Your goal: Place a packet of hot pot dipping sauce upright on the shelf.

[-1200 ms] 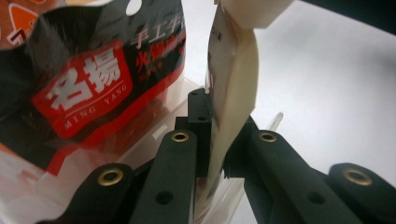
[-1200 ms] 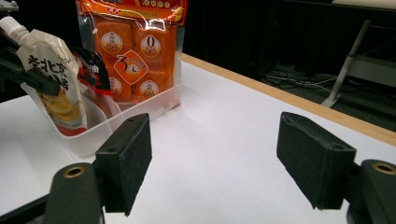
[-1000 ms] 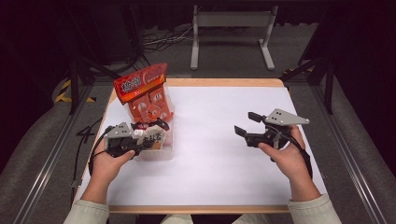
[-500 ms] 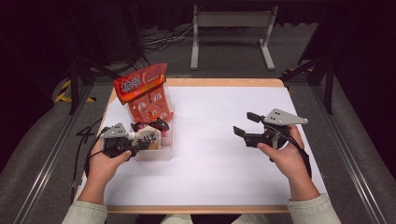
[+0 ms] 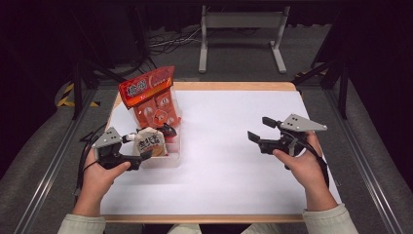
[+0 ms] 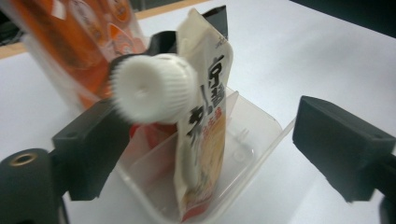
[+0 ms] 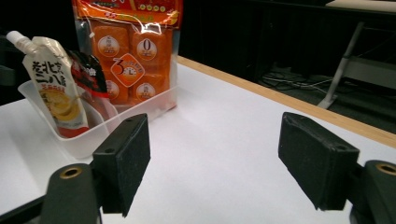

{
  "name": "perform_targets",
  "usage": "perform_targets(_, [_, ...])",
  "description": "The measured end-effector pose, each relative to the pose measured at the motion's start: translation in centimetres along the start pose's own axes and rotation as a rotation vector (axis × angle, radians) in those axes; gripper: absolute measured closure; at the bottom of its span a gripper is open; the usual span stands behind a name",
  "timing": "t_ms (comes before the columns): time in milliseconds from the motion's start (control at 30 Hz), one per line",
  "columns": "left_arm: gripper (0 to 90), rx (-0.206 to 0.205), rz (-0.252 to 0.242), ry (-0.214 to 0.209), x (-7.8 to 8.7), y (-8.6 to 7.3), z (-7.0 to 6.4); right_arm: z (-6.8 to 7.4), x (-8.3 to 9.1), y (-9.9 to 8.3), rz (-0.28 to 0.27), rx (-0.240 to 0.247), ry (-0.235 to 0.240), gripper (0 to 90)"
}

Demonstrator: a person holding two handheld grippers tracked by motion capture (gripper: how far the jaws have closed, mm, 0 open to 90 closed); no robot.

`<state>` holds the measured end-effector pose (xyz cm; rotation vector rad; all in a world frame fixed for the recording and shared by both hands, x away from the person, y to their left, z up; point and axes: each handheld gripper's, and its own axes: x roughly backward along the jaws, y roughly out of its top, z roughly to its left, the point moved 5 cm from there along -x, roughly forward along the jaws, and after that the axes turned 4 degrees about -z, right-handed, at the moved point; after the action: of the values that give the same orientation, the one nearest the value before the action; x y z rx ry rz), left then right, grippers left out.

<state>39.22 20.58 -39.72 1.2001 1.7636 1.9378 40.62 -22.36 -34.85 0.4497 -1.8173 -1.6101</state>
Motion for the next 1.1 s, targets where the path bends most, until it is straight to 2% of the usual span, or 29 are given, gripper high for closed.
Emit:
perform_targets(67, [9.4,0.003,-0.006,0.013,0.3,0.0,0.1,-0.3,0.4,-0.1,-0.008,-0.005,-0.014,25.9])
perform_targets(133, [9.0,0.011,-0.026,0.032,1.6,0.0,0.2,-0.6,0.8,-0.2,-0.006,-0.005,-0.026,25.8])
perform_targets(200, [7.6,0.016,-0.038,0.042,2.0,-0.2,0.1,-0.9,1.4,-0.6,0.000,-0.004,-0.042,25.4])
perform_targets(333, [6.7,0.027,-0.035,0.056,2.7,-1.2,0.0,-1.3,2.4,-1.5,0.010,0.000,-0.065,24.8])
perform_targets(500, [6.4,0.063,-0.052,0.049,2.8,-2.7,0.3,-2.3,3.8,-3.1,0.016,-0.016,-0.096,24.4])
perform_targets(733, [6.7,0.073,-0.066,0.052,3.1,-4.3,0.1,-3.2,5.0,-5.1,0.024,-0.033,-0.124,24.3])
perform_targets(833, [6.4,0.085,-0.056,0.057,2.9,-5.0,0.0,-3.4,5.4,-5.8,0.023,-0.029,-0.134,24.3])
perform_targets(900, [6.6,0.074,-0.046,0.068,2.6,-5.4,0.0,-3.4,5.5,-6.5,0.023,-0.028,-0.128,24.3])
perform_targets(1000, [7.5,0.087,-0.051,0.063,1.9,-5.9,-0.2,-3.3,5.6,-7.5,0.031,-0.016,-0.128,24.3])
perform_targets(1100, [8.0,0.070,-0.048,0.071,1.4,-6.1,-0.4,-3.4,5.7,-8.3,0.037,-0.012,-0.143,24.6])
